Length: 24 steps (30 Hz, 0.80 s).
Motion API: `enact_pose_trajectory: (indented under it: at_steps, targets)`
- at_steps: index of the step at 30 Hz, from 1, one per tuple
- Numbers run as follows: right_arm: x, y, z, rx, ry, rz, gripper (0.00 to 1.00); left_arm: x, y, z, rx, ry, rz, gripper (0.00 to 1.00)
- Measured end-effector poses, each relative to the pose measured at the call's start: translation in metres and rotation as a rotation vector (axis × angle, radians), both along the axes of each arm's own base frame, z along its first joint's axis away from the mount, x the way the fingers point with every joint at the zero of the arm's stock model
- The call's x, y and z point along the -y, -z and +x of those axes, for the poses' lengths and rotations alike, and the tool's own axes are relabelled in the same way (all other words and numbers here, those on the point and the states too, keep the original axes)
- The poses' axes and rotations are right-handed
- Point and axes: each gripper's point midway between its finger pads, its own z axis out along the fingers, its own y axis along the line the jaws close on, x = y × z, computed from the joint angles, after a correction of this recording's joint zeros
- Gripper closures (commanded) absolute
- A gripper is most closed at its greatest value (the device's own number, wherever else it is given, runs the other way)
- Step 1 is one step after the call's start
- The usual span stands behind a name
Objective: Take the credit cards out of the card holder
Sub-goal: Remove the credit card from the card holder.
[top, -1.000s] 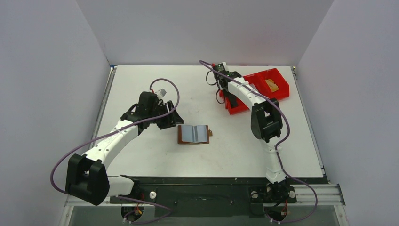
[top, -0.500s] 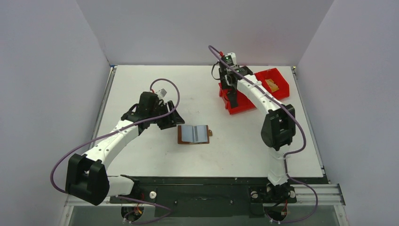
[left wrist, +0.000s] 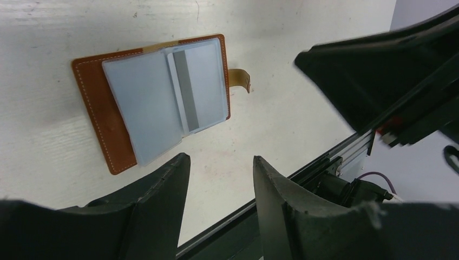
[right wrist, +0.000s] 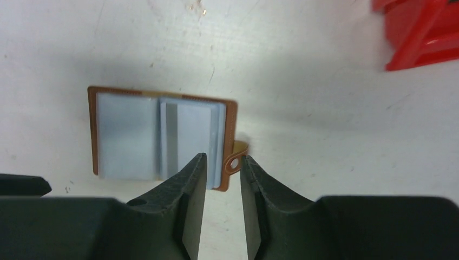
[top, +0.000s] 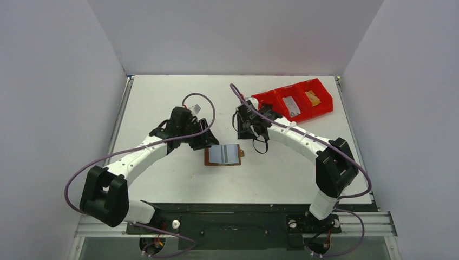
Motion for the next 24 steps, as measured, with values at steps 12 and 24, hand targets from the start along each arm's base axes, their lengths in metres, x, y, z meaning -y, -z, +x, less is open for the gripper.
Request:
enact_pose_trajectory:
  at_steps: [12, 24]
  targets:
    - [-0.049, 0.029, -0.043, -0.12, -0.015, 0.202, 1.0, 0.022, 0.041, 0.002, -0.086, -0.006, -0.004, 0.9]
    - [-0.059, 0.069, -0.047, -0.189, -0.006, 0.205, 1.0, 0.035, 0.078, 0.007, -0.147, 0.003, 0.005, 1.0]
